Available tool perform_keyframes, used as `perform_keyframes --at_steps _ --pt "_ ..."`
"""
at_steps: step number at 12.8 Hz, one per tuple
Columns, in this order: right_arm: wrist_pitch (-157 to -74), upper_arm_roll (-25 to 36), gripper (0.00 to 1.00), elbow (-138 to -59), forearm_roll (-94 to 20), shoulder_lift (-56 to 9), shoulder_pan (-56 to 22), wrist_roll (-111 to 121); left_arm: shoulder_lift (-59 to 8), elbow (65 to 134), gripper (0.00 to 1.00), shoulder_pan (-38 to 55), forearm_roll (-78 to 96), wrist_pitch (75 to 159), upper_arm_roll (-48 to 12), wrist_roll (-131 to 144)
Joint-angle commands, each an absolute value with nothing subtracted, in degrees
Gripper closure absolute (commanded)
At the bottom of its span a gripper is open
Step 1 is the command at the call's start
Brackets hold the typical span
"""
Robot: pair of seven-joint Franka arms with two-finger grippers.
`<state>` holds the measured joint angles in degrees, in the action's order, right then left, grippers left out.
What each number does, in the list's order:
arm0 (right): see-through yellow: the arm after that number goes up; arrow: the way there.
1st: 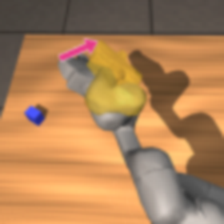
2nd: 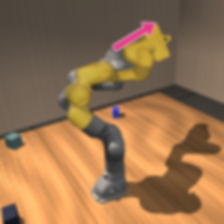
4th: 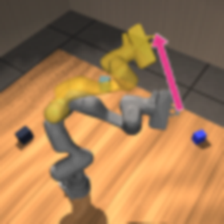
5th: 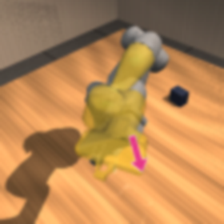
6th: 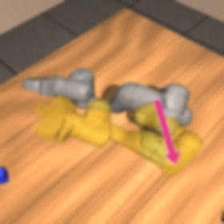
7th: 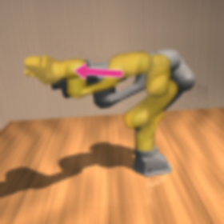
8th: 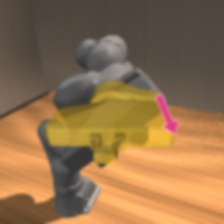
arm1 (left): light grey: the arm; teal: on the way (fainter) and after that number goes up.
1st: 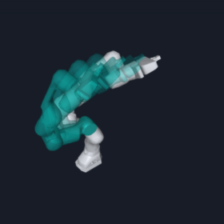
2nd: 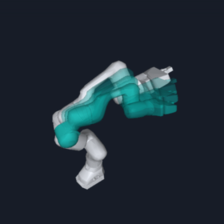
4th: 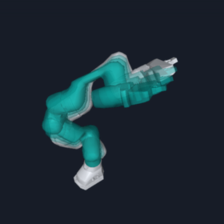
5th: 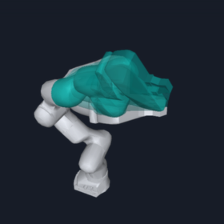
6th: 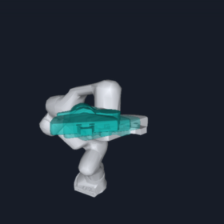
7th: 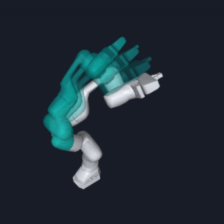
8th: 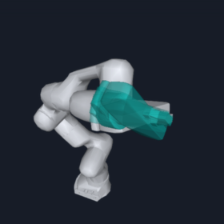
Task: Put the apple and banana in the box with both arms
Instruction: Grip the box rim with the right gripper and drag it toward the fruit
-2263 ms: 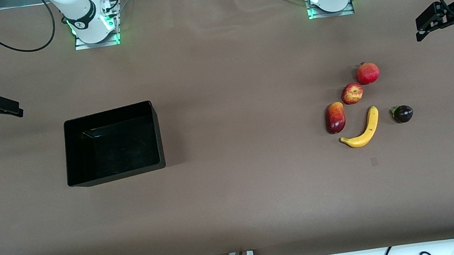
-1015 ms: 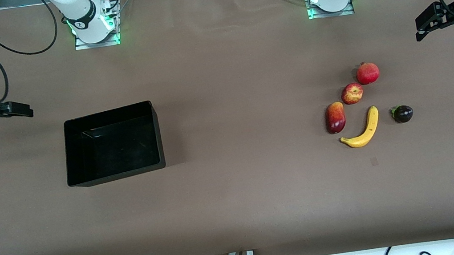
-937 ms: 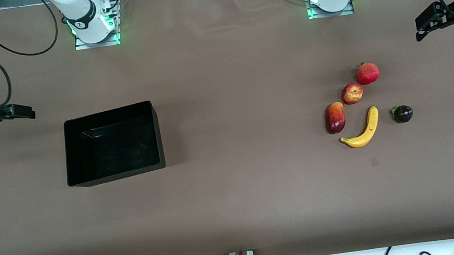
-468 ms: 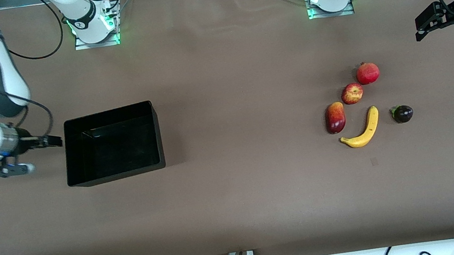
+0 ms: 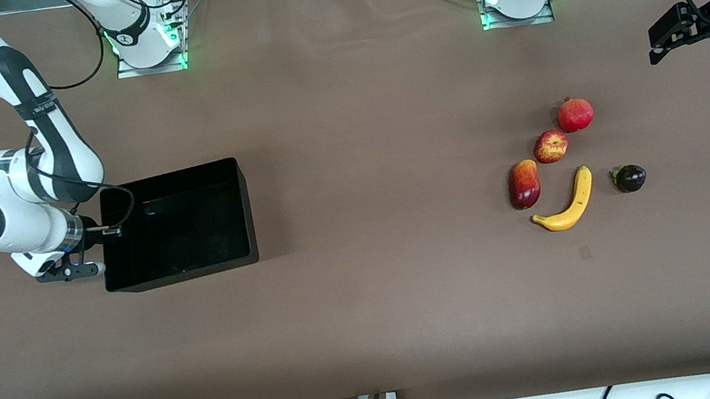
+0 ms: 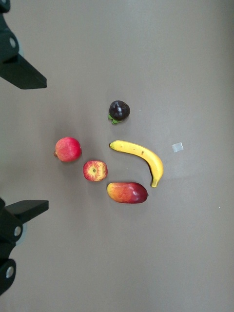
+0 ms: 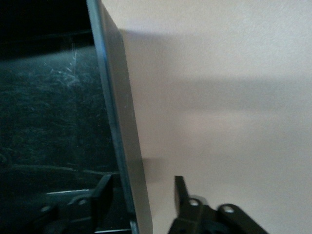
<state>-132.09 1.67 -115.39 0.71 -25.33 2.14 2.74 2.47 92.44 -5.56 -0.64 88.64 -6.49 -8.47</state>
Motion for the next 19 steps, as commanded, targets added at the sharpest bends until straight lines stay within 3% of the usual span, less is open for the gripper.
perform_keyframes --at_steps 1,5,9,15,19 --pt "-132.4 0.8 1.0 -116.6 1.0 -24.3 2.7 3.7 2.2 90.9 0.0 -5.7 0.6 87.3 -6.7 -8.3" --pt "-128.7 0.6 1.0 -114.1 0.9 -23.5 2.7 3.6 2.2 90.9 0.0 -5.7 0.6 87.4 -6.7 -8.3" --pt "-114.1 -3.2 1.0 -102.5 -1.3 -23.4 1.0 1.3 2.2 90.9 0.0 -5.7 0.6 87.3 -6.8 -8.3" --pt "-112.6 -3.3 1.0 -88.8 -14.8 -29.3 -15.0 -16.8 2.2 90.9 0.0 -5.7 0.6 87.4 -6.7 -8.3" --pt "-114.2 -3.3 1.0 -79.7 -15.6 -36.7 -28.5 -36.2 2.2 90.9 0.0 -5.7 0.4 87.3 -6.6 -8.3"
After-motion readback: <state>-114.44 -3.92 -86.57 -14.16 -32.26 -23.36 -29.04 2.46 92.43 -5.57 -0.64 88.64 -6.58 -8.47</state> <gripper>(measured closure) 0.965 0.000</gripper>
